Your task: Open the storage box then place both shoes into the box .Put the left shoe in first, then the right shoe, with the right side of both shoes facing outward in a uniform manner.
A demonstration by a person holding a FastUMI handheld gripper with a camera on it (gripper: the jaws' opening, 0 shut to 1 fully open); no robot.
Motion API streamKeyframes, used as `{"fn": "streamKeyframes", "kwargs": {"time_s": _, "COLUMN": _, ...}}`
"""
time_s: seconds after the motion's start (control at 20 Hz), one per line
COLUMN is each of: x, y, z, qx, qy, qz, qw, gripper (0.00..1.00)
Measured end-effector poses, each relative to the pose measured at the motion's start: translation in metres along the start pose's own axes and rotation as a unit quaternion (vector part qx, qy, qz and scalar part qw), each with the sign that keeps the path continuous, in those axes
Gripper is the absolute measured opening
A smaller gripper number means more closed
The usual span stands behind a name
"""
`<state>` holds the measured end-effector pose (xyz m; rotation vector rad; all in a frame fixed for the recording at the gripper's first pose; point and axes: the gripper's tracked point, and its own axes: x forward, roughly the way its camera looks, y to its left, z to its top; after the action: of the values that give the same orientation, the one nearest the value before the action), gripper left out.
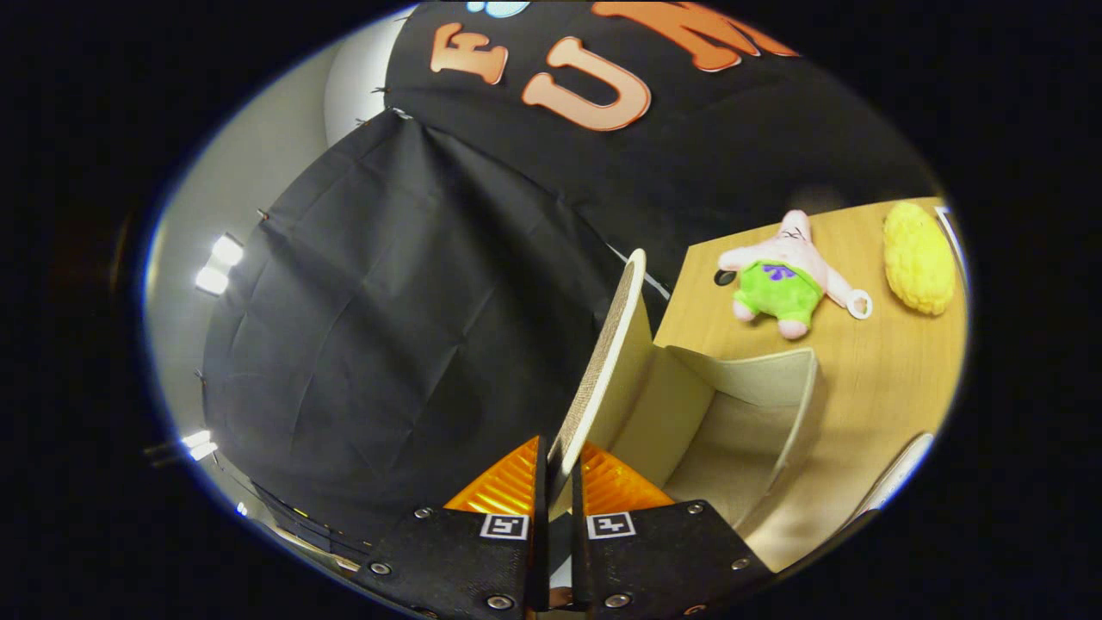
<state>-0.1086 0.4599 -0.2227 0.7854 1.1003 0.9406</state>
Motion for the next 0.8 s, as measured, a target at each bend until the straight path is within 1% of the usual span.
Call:
{"fn": "streamKeyframes", "kwargs": {"time_s": 0.1, "x": 0.023, "y": 0.023, "z": 0.003, "qx": 0.008, "qy": 0.003, "qz": 0.017, "qw": 1.0, "gripper": 0.1}}
{"fn": "streamKeyframes", "kwargs": {"time_s": 0.25, "x": 0.062, "y": 0.047, "z": 0.006, "qx": 0.019, "qy": -0.006, "qz": 0.024, "qw": 1.0, "gripper": 0.11}}
{"fn": "streamKeyframes", "kwargs": {"time_s": 0.35, "x": 0.088, "y": 0.053, "z": 0.002, "qx": -0.012, "qy": -0.01, "qz": 0.01, "qw": 1.0, "gripper": 0.18}}
{"fn": "streamKeyframes", "kwargs": {"time_s": 0.4, "x": 0.097, "y": 0.059, "z": -0.004, "qx": -0.025, "qy": 0.0, "qz": 0.009, "qw": 1.0, "gripper": 0.35}}
{"fn": "streamKeyframes", "kwargs": {"time_s": 0.45, "x": 0.103, "y": 0.065, "z": -0.01, "qx": -0.031, "qy": 0.008, "qz": 0.017, "qw": 0.999, "gripper": 0.46}}
{"fn": "streamKeyframes", "kwargs": {"time_s": 0.5, "x": 0.106, "y": 0.068, "z": -0.013, "qx": -0.036, "qy": 0.014, "qz": 0.022, "qw": 0.999, "gripper": 0.7}}
{"fn": "streamKeyframes", "kwargs": {"time_s": 0.55, "x": 0.104, "y": 0.068, "z": -0.016, "qx": -0.048, "qy": 0.009, "qz": 0.021, "qw": 0.999, "gripper": 0.81}}
{"fn": "streamKeyframes", "kwargs": {"time_s": 0.6, "x": 0.099, "y": 0.06, "z": -0.013, "qx": -0.071, "qy": -0.001, "qz": 0.003, "qw": 0.997, "gripper": 0.94}}
{"fn": "streamKeyframes", "kwargs": {"time_s": 0.7, "x": 0.083, "y": 0.03, "z": -0.012, "qx": -0.111, "qy": -0.019, "qz": -0.046, "qw": 0.993, "gripper": 0.98}}
{"fn": "streamKeyframes", "kwargs": {"time_s": 0.8, "x": 0.059, "y": -0.009, "z": -0.017, "qx": -0.127, "qy": -0.029, "qz": -0.092, "qw": 0.987, "gripper": 0.98}}
